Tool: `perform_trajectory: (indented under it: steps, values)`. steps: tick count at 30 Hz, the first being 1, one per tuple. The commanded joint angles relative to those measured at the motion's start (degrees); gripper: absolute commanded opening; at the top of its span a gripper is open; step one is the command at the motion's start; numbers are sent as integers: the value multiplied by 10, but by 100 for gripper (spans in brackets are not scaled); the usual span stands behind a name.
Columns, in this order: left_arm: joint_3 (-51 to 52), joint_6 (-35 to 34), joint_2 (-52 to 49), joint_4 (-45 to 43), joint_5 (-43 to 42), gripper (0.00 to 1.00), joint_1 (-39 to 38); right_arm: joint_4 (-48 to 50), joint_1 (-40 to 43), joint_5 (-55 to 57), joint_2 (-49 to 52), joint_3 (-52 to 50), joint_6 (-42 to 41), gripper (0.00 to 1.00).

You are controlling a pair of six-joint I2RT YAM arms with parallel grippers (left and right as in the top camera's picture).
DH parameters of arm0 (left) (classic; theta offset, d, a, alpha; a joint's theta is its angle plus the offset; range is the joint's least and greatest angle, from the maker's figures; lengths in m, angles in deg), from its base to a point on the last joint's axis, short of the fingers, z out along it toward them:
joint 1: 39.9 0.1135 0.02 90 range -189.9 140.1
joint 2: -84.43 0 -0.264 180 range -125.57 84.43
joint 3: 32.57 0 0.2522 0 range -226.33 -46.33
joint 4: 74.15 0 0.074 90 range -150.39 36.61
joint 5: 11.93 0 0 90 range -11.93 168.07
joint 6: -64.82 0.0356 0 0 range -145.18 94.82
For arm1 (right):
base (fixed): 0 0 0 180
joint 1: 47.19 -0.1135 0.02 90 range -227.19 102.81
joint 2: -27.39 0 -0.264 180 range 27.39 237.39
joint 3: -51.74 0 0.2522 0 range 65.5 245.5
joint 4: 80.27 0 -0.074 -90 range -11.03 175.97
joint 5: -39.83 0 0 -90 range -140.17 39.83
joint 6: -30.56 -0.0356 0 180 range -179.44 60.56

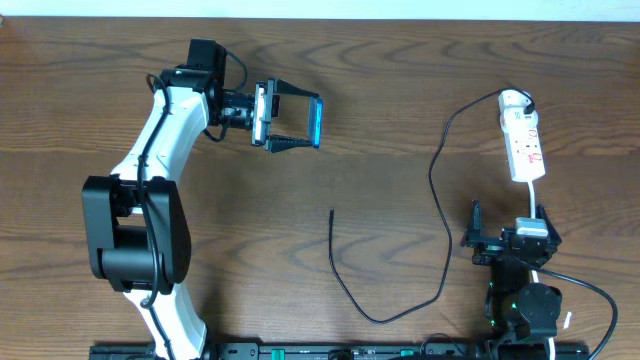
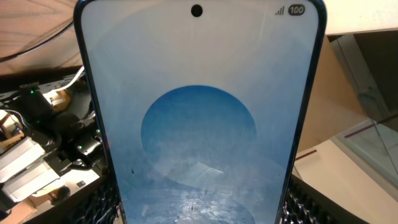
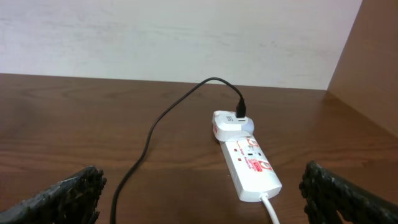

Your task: Plug charger to phone and switch on socket

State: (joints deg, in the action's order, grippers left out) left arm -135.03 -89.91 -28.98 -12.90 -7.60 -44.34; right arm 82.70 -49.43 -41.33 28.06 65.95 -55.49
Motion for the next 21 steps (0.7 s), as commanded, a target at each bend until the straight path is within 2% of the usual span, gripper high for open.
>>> perform_trajectory:
  steps: [1,21]
  values:
    - [-1,-7,19,0,-37,7,2,-1,-4,6,-4,-1,-7,99]
    - [-1,12,19,-1,-37,7,2,-2,-4,6,-4,-1,-7,99]
